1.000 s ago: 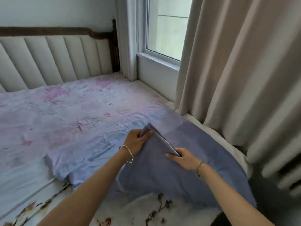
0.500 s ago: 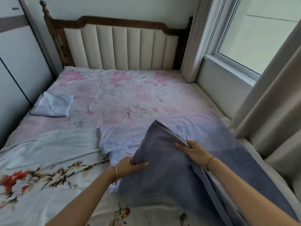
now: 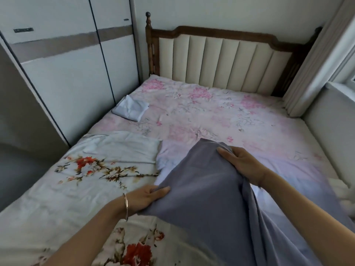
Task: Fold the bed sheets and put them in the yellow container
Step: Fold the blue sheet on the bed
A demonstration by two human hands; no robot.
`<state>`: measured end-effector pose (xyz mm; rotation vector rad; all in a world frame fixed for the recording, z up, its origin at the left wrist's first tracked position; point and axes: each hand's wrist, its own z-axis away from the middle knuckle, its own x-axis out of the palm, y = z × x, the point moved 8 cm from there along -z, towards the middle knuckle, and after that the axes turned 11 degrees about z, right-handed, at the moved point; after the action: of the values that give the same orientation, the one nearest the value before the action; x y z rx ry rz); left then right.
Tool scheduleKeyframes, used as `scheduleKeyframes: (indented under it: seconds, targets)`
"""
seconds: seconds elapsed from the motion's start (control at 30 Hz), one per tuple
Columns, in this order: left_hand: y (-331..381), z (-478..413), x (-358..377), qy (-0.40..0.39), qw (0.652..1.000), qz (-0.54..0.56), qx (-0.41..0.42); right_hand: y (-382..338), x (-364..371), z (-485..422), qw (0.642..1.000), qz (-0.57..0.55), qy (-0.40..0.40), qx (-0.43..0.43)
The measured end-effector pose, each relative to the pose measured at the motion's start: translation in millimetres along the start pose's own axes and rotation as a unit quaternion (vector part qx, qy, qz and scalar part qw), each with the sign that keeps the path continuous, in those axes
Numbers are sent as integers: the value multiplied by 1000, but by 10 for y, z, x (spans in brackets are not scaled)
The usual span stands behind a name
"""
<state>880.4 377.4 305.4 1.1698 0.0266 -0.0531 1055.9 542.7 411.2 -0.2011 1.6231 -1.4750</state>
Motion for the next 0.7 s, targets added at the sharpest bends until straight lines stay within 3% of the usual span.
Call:
scheduleKeyframes:
  seconds: [0.13, 0.27, 0.5, 0.7]
  targets:
    - [149, 498, -225, 78, 997, 10, 15, -495, 216, -149, 996, -8, -60, -68]
    - [74, 739, -433, 93, 995, 20, 9, -639, 550, -366, 992, -6, -99, -74]
    - [-411, 359, -856, 132, 989, 58, -16, -53, 1013, -862, 994, 37, -106, -10]
    - [-820, -568, -1049, 76, 996, 27, -48, 615, 1042, -1292, 989, 115, -79, 46]
